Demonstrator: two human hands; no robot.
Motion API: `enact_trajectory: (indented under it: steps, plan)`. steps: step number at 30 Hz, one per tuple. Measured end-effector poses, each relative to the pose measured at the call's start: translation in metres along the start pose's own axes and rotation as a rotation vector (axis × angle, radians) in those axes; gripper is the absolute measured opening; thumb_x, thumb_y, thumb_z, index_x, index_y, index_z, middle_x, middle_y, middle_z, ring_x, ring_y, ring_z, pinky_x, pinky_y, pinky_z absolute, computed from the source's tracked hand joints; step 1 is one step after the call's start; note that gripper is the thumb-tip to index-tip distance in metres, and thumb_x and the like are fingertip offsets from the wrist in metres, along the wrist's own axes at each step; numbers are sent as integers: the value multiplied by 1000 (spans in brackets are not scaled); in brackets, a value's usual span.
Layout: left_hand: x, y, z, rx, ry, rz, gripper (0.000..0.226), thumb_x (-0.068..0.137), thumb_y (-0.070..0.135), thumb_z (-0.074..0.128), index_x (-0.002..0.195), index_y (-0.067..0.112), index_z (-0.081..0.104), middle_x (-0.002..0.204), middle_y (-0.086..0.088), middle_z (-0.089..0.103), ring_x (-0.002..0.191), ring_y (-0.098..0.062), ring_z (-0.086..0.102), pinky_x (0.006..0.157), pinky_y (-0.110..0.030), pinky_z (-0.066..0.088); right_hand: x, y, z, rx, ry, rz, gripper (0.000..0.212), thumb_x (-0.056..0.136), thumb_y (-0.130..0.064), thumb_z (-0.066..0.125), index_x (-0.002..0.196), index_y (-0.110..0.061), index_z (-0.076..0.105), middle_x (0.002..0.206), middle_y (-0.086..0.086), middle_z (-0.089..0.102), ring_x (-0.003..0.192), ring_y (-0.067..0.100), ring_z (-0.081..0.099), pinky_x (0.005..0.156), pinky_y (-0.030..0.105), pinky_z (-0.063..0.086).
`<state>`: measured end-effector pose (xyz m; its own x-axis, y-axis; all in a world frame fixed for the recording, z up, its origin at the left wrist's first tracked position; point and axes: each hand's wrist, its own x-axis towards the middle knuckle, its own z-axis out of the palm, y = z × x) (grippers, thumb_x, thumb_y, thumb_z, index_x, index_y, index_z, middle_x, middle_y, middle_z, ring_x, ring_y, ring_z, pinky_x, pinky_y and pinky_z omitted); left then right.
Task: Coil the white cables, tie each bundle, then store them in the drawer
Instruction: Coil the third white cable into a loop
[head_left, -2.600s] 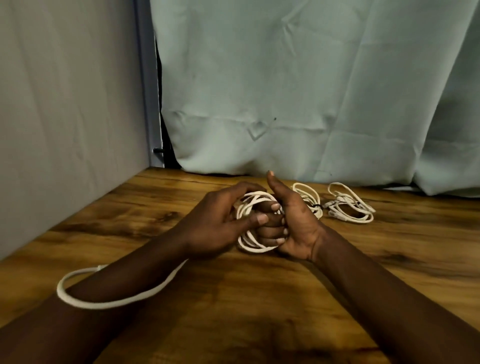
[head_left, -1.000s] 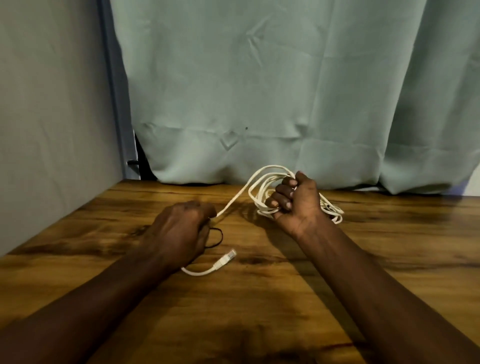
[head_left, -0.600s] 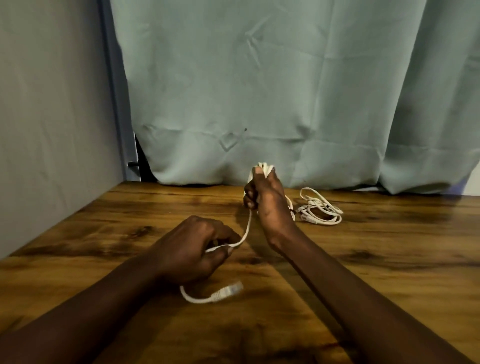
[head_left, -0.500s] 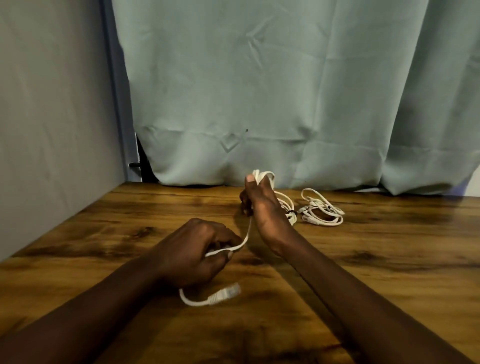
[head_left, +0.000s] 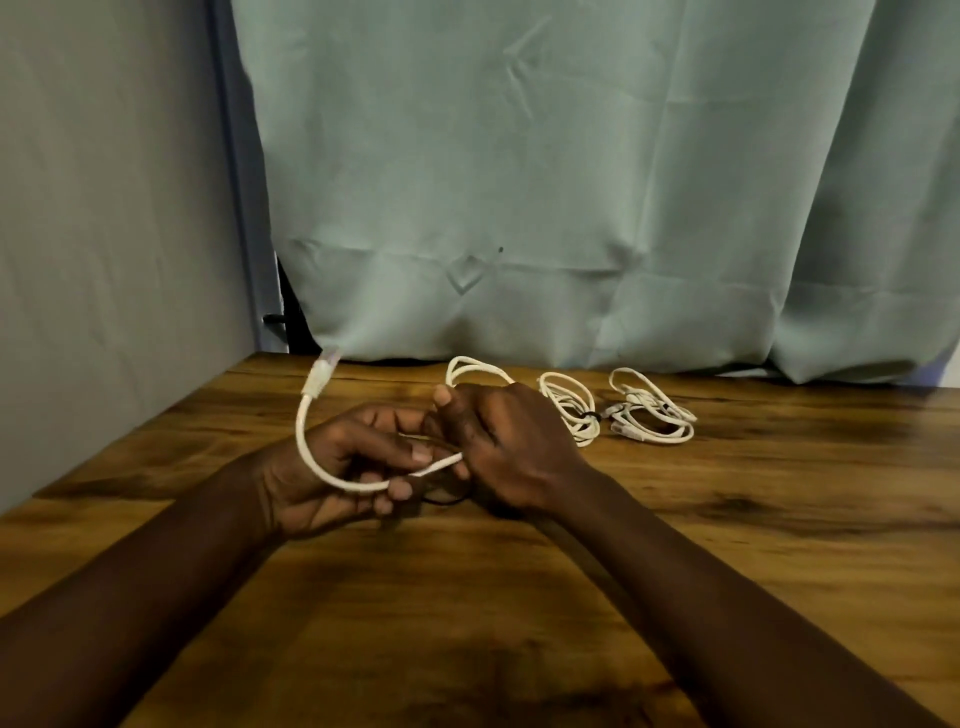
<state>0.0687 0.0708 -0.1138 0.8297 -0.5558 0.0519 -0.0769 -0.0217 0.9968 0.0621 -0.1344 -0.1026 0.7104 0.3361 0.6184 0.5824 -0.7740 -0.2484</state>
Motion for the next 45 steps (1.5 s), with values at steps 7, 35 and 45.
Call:
enact_trajectory:
  steps: [7,35,45]
  plan:
    - [-13,19,12,-532,-99,61,46,51,10,79,96,4,75,114,-37,66,57,-20,64,51,-29,58,2,6,-2,469,83,325,70,96,-72,36,47,-21,34,43,-7,33,42,11,34,54,37,28]
    - [3,1,33,609,575,594,45,103,47,42,139,24,57,129,7,62,124,-9,59,106,-38,49,7,-8,0,1677,-117,623,61,103,-42,43,45,-24,36,35,-8,23,25,7,16,38,15,15]
    - [11,5,38,-340,325,289,36,100,5,48,130,9,67,111,-23,65,80,-24,59,72,-32,59,6,-9,8,1779,-150,640,64,105,-51,40,47,-22,38,34,-6,24,24,6,18,36,14,17]
